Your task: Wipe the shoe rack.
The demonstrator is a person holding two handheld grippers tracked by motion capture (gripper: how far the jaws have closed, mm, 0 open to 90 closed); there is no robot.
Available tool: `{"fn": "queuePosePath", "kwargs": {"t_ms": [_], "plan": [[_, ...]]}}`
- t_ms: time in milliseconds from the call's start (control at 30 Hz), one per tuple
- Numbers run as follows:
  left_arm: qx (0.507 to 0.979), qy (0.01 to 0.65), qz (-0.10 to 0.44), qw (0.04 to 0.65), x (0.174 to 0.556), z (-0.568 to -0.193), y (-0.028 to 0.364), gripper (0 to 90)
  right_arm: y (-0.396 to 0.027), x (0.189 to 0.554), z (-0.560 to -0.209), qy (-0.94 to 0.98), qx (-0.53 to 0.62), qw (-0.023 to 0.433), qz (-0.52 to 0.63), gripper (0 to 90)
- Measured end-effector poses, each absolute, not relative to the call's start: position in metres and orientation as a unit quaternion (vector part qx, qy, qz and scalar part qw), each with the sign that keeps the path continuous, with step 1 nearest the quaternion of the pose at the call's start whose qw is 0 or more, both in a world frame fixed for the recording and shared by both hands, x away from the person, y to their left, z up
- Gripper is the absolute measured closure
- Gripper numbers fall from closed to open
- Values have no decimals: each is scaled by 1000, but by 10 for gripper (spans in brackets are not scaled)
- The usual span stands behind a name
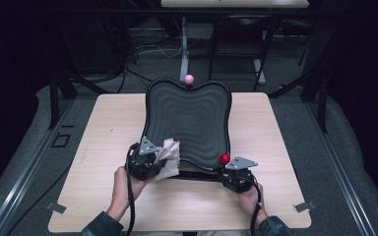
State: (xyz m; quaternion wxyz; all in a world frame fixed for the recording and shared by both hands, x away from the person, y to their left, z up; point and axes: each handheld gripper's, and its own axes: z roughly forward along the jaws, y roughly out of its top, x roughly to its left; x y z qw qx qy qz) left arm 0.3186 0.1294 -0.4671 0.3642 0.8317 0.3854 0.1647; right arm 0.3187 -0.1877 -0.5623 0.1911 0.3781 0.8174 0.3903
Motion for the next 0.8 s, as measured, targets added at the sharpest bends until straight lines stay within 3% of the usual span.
{"fn": "queuePosePath", "kwargs": {"t_ms": [367, 800], "plan": [[821, 410, 175, 358, 318, -470, 155, 781, -189, 315, -564, 805, 389, 195, 403, 720], [817, 416, 188, 353, 319, -472, 159, 782, -190, 311, -562, 794, 391, 212, 415, 743]]}}
